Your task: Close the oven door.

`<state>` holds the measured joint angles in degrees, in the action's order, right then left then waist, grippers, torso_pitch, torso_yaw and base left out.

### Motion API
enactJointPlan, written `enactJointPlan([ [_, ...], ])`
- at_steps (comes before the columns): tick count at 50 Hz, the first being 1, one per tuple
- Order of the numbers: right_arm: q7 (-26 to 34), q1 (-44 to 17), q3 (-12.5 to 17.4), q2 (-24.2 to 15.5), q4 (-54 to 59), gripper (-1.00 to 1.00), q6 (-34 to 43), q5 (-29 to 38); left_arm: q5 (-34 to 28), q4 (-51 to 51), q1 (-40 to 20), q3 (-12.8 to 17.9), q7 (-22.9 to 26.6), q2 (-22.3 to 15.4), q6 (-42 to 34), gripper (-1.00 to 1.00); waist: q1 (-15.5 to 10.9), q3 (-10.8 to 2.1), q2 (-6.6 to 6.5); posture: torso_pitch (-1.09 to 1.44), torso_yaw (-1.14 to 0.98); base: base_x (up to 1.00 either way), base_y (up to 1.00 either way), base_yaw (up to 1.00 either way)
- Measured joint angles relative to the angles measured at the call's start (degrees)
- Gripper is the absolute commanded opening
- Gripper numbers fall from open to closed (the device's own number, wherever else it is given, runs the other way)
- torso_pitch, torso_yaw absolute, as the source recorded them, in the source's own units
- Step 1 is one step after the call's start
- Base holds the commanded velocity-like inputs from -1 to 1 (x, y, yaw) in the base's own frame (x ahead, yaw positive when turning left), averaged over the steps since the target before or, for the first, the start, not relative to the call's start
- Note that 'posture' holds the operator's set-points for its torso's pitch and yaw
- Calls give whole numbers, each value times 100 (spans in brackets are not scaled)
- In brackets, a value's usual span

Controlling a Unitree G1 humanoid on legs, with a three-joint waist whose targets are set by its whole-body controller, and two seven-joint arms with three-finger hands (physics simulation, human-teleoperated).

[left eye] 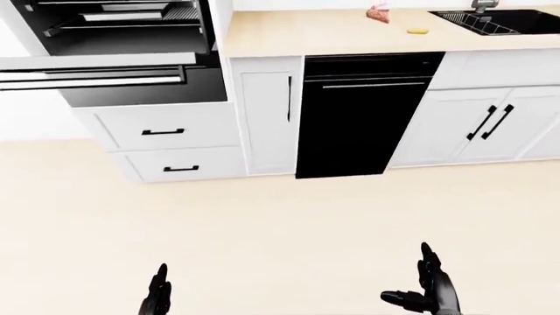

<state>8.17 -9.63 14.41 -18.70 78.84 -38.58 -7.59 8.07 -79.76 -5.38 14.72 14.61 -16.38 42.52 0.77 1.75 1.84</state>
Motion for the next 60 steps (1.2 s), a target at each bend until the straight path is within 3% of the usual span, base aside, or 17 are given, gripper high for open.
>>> enactJointPlan([
  [4, 14, -19, -4, -5, -34, 100, 1, -15, 55, 48, -44, 24, -27, -31, 8, 100, -15, 12, -272, 0, 0, 0, 15, 0],
  [7, 19, -3, -15, 0, -8, 100, 11, -8, 62, 62, -29, 14, -27, -28, 43, 100, -23, -30, -606, 0, 0, 0, 16, 0],
  [8, 17, -11, -13, 26, -9, 100, 13, -9, 64, 53, -27, 17, -27, -56, 41, 100, -53, -65, -643, 0, 0, 0, 15, 0],
  [12, 65, 3, -97, 145, 33, 100, 54, 59, 114, 25, 18, 62, -67, -96, 9, 100, -123, -19, -539, 0, 0, 0, 16, 0],
  [15, 68, 4, -70, 106, 40, 100, 80, 64, 127, 22, 27, 51, -56, -88, 9, 100, -110, -4, -378, 0, 0, 0, 15, 0],
  [21, -7, -25, -45, 46, -31, 100, 20, 43, 105, 31, 20, 15, -32, -72, 8, 100, -103, -3, 53, 0, 0, 0, 17, 0],
  [23, -24, -22, -58, 48, -35, 100, 16, 57, 100, 37, 12, 20, -37, -88, 19, 100, -94, -11, 286, 0, 0, 0, 29, 0],
  [25, -41, -13, -35, 6, -17, 100, 59, 52, 96, 44, -9, 4, -40, 3, 5, 100, 9, 28, 230, 0, 0, 0, 29, 0],
  [28, -59, 36, -9, -4, 21, 100, 82, 22, 44, 3, 9, -49, 13, 49, -21, 100, 69, -38, 244, 0, 0, 0, 28, 0],
  [32, -52, 12, -13, -12, -16, 100, 61, 8, 54, 36, -6, -11, 8, -10, -3, 100, 39, 19, 0, 0, 0, 0, 29, 0],
  [36, -30, 14, -26, 7, -6, 100, 68, 7, 98, 56, -20, 14, -6, -35, 25, 100, 27, 23, -374, 0, 0, 0, 29, 0],
  [38, -20, 8, -25, -1, 1, 100, 73, 6, 105, 45, -23, 17, 5, -39, 25, 100, 11, -15, -634, 0, 0, 0, 29, 0],
  [39, -22, -10, -22, 30, -7, 100, 74, 2, 109, 27, -40, 28, 14, -79, 6, 100, -17, -51, -657, 0, 0, 0, 29, 0],
  [44, 62, -28, -97, 128, 17, 100, 106, 67, 159, -2, -61, 114, 9, -137, -65, 100, -111, -25, -469, 0, 0, 0, 29, 0],
  [55, 18, -27, -44, 59, -14, 100, 51, 23, 82, -12, -76, 146, 47, -122, -60, 100, -56, 7, 287, 0, 0, 0, 29, 0],
  [57, 8, -16, -22, 15, -4, 100, 73, 16, 55, -9, -83, 126, 44, -37, -63, 100, 15, 29, 147, 0, 0, 0, 29, 0],
  [60, -13, 22, -10, 15, 35, 100, 93, 0, -4, -44, -58, 100, 82, 0, -75, 100, 49, -48, 185, 0, 0, 0, 29, 0],
])
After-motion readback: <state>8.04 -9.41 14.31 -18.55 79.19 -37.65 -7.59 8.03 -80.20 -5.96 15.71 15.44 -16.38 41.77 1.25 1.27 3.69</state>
